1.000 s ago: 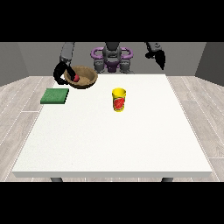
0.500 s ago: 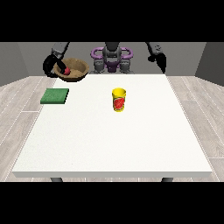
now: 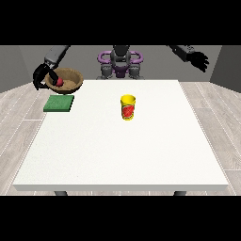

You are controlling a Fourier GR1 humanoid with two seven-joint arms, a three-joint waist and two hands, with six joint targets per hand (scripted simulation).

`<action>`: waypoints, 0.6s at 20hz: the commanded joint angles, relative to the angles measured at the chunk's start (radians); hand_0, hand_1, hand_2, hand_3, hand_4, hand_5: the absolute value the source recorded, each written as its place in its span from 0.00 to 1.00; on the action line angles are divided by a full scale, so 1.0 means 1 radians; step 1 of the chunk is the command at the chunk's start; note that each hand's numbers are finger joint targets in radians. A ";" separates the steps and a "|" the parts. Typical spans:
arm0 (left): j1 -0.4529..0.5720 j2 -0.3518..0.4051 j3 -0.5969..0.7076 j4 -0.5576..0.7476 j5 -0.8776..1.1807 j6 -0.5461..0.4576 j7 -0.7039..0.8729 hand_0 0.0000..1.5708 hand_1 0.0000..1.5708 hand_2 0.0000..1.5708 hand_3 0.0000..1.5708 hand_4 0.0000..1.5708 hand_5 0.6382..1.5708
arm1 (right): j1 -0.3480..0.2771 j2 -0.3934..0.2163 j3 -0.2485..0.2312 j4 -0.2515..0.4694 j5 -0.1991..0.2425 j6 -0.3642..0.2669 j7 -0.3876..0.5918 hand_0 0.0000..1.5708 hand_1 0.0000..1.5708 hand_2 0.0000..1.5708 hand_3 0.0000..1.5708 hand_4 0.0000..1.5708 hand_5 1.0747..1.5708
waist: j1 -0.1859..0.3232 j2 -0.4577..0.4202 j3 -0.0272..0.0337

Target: Pick the cup and pour the ball into the bowl, then pick the bowl and place it on the pad

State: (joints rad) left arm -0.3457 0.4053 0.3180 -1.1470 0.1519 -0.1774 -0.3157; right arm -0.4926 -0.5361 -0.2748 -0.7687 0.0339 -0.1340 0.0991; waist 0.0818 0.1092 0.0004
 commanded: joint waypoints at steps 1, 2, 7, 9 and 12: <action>-0.047 0.157 0.133 0.052 0.109 -0.116 -0.008 0.00 0.00 0.00 0.00 0.82 1.00 | -0.007 -0.032 -0.056 0.017 -0.035 0.008 -0.070 1.00 1.00 1.00 0.00 0.55 1.00 | 0.019 0.072 -0.0002; -0.013 0.182 0.158 0.083 0.124 -0.155 -0.049 0.00 0.00 0.00 0.00 0.81 1.00 | 0.024 -0.031 -0.052 0.011 -0.020 -0.013 -0.103 1.00 1.00 1.00 0.00 0.52 1.00 | 0.019 0.079 -0.0006; -0.007 0.240 0.206 0.214 0.136 -0.240 -0.174 0.00 0.00 0.00 0.00 0.77 0.99 | -0.042 -0.017 -0.064 0.003 -0.033 -0.038 -0.087 1.00 1.00 1.00 0.00 0.49 0.99 | 0.020 0.141 -0.0011; -0.012 0.230 0.198 0.195 0.134 -0.200 -0.125 0.00 0.00 0.00 0.00 0.76 0.98 | -0.016 -0.002 -0.064 0.050 -0.020 -0.050 -0.133 1.00 1.00 1.00 0.00 0.48 0.99 | 0.005 0.104 -0.0003; -0.045 0.258 0.215 0.221 0.146 -0.210 -0.134 0.00 0.00 0.00 0.00 0.76 0.99 | -0.054 -0.061 -0.107 0.073 -0.028 -0.098 -0.078 1.00 1.00 1.00 0.45 0.00 0.98 | 0.000 0.147 -0.0005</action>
State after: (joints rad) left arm -0.3747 0.6450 0.5179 -0.9550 0.2887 -0.3814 -0.4369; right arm -0.5222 -0.5711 -0.3600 -0.7237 -0.0019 -0.1780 -0.0080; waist 0.0842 0.2404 0.0000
